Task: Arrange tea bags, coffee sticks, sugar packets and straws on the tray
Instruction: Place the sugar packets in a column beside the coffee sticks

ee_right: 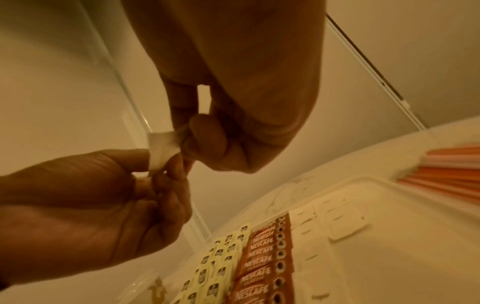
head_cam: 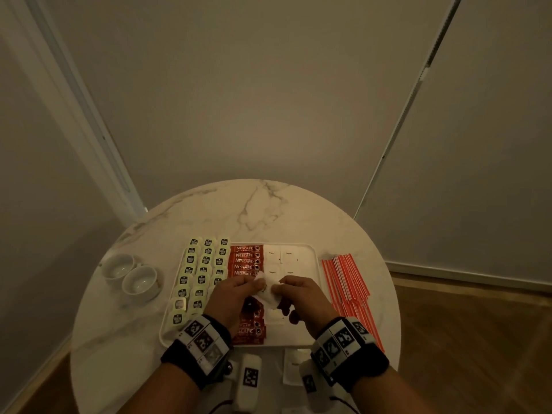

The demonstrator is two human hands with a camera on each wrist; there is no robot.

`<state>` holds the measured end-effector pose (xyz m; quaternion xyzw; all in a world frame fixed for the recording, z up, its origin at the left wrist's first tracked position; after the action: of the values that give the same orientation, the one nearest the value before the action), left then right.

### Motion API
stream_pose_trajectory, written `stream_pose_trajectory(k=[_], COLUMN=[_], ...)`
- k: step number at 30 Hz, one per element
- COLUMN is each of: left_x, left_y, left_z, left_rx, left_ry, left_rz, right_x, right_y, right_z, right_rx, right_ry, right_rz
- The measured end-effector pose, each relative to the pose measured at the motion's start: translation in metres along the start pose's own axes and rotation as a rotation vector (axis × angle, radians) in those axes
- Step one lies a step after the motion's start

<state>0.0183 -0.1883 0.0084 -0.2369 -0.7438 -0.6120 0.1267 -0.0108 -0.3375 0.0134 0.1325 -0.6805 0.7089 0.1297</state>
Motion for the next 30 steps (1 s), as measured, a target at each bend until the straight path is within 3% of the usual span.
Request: stream_pose_trajectory(k=[6, 14, 22, 30], left_x=[0.001, -0.005, -0.011, -0.011], left_y=[-0.011, -0.03, -0.047, -0.073], left_z=[-0.007, -0.001, 0.003, 0.007], left_rx=[-0.027, -0.059, -0.365, -0.42], left_ry=[0.004, 0.036, 0.086, 0.011], left_rz=[0.087, 0.276, 0.164, 0.211], right_x=[0.003, 0.0, 0.001, 0.004], right_y=[0.016, 0.036, 0.059, 0.085], right_z=[-0.009, -0.007, 0.0, 0.009], right_rx=[-0.145, -0.096, 0.044, 0.064], right_ry=[0.041, 0.127, 0.056, -0.026], right_rz=[-0.224, -0.261, -0.282, -0.329])
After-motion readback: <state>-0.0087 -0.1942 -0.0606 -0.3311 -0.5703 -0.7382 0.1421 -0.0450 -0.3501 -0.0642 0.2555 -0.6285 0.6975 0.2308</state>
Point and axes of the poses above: each hand's wrist, its own x-axis away from the middle knuckle, its own z-axis out of the back of the hand, y = z × x, the point moved 3 cm from there along -x, towards the middle knuckle, and after that the axes turned 3 degrees about z, right-handed, at the moved point
